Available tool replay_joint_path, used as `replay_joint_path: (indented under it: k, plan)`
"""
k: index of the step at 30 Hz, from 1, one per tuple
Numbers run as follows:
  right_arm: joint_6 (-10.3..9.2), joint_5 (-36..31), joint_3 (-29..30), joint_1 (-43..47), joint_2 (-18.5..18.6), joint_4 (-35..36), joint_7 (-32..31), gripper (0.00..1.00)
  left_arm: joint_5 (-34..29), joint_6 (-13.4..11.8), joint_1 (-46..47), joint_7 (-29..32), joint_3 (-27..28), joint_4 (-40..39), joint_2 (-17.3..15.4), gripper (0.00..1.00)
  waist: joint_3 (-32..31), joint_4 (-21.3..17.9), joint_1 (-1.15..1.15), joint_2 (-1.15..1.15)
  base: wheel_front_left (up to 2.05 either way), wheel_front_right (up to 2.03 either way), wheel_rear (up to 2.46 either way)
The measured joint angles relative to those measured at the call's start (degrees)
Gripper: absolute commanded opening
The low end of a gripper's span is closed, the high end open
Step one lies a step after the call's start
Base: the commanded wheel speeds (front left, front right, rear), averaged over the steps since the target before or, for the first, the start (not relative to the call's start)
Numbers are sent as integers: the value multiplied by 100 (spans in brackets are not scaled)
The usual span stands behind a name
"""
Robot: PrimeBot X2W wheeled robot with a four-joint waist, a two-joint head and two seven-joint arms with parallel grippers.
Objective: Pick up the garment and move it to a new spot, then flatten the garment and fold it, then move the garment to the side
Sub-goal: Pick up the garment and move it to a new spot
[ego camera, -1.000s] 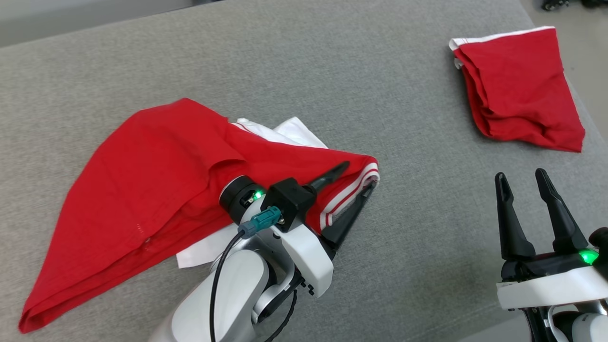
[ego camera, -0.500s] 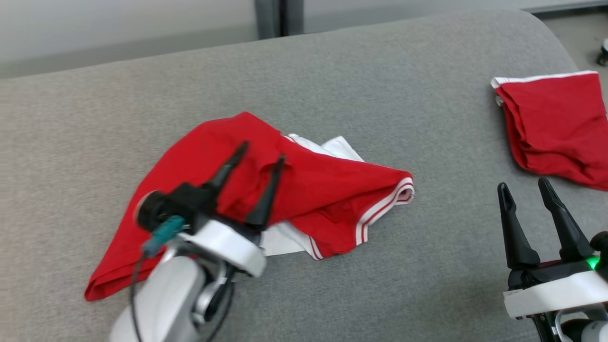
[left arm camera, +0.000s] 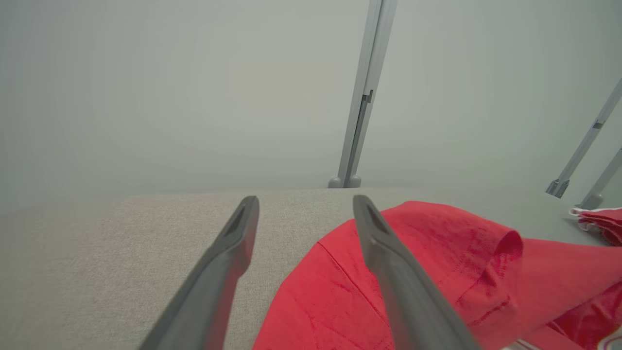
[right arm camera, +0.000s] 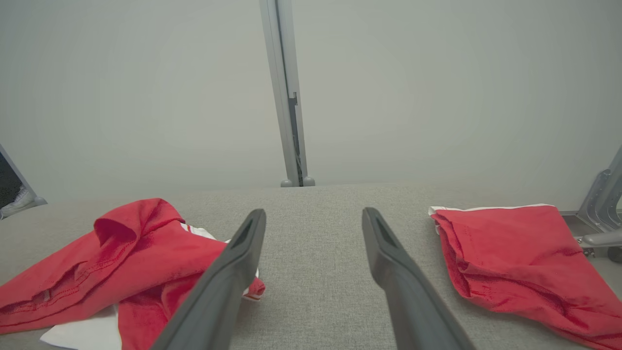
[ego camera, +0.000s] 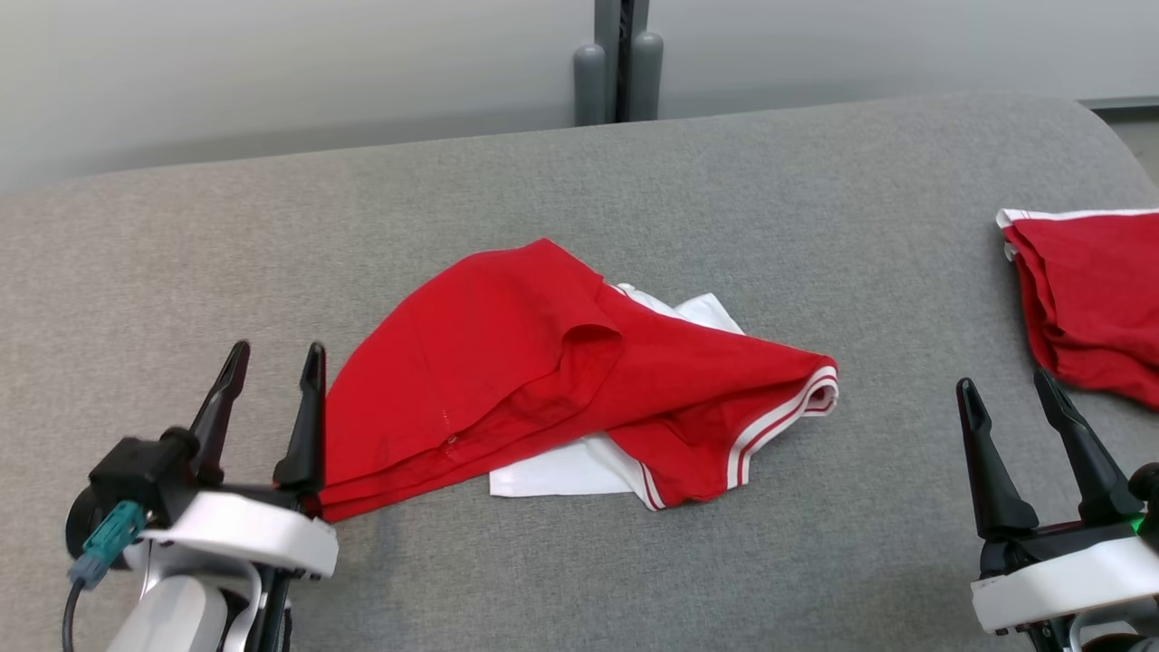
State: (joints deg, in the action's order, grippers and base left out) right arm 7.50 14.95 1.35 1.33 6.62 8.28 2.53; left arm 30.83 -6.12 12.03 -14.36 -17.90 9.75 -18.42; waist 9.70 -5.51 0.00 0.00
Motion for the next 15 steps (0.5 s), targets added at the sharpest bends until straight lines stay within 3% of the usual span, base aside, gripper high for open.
replay_joint_path:
  k: [15]
  plan:
    - [0,-77,14,378,-42,16,-145,100,116,-364,-1201,21,157,-677,-186,100,-532,194,0,0,0,0,0]
